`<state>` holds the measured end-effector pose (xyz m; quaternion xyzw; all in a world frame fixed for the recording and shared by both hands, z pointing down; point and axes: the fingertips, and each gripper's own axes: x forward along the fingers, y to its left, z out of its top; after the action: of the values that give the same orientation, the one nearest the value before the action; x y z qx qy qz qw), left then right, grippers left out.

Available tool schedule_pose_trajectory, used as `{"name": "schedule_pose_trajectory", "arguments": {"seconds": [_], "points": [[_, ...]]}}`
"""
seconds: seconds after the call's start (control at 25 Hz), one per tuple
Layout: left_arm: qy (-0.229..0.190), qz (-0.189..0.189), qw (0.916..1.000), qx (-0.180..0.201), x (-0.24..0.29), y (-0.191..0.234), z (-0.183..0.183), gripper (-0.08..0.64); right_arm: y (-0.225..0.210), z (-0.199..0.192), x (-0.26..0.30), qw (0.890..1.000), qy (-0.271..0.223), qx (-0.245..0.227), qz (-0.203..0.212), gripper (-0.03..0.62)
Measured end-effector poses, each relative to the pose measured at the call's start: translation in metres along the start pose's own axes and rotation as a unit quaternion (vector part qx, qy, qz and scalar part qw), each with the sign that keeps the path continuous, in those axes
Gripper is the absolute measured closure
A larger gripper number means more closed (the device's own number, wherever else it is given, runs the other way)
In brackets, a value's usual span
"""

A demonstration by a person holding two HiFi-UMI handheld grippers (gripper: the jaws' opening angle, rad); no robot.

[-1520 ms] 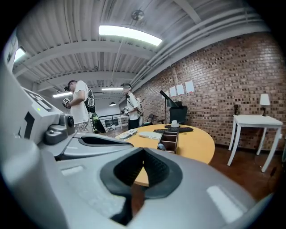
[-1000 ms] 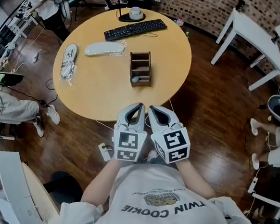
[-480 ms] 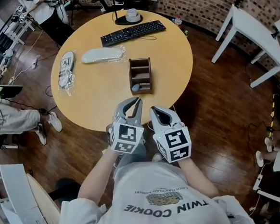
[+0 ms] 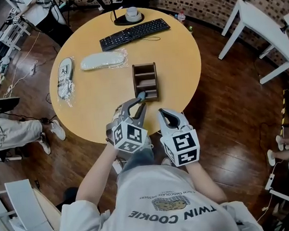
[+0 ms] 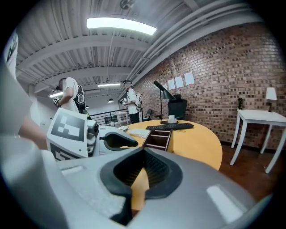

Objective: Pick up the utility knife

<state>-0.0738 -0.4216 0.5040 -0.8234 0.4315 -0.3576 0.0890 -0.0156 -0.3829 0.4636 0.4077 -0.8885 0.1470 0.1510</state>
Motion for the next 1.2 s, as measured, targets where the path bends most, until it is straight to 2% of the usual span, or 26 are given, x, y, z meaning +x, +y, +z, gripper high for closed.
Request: {"name": "schedule_pose_trajectory", "arguments": {"seconds": [0.08,0.24,0.4,0.64,0.72,0.92,1.2], "points": [[0.013,-0.017,0.9993,0.030,0.009,-0.001,-0.007,0.448,-0.004,-0.002,0.006,1.000,0.004,0.006,-0.005,0.592],[0.033,-0.037,0.9936,0.102,0.025,-0.001,-0.022,0.439,-0.007,0.000,0.015,1.000,0.005,0.012,-0.013,0.592],[0.046,-0.047,0.9856,0.156,0.039,-0.001,-0.031,0.439,-0.011,-0.003,0.021,1.000,0.009,0.018,-0.020,0.592],[0.056,-0.067,0.9693,0.230,0.053,-0.004,-0.038,0.442,-0.014,-0.003,0.027,0.999,0.010,0.041,-0.026,0.592],[0.057,-0.073,0.9670,0.237,0.054,-0.005,-0.040,0.479,-0.014,-0.004,0.028,0.999,0.010,0.043,-0.029,0.592],[0.060,-0.083,0.9676,0.231,0.054,-0.003,-0.041,0.485,-0.014,-0.004,0.027,0.998,0.010,0.044,-0.035,0.592],[0.067,-0.089,0.9758,0.188,0.043,0.000,-0.033,0.486,-0.011,-0.002,0.021,0.999,0.008,0.043,-0.031,0.592]]}}
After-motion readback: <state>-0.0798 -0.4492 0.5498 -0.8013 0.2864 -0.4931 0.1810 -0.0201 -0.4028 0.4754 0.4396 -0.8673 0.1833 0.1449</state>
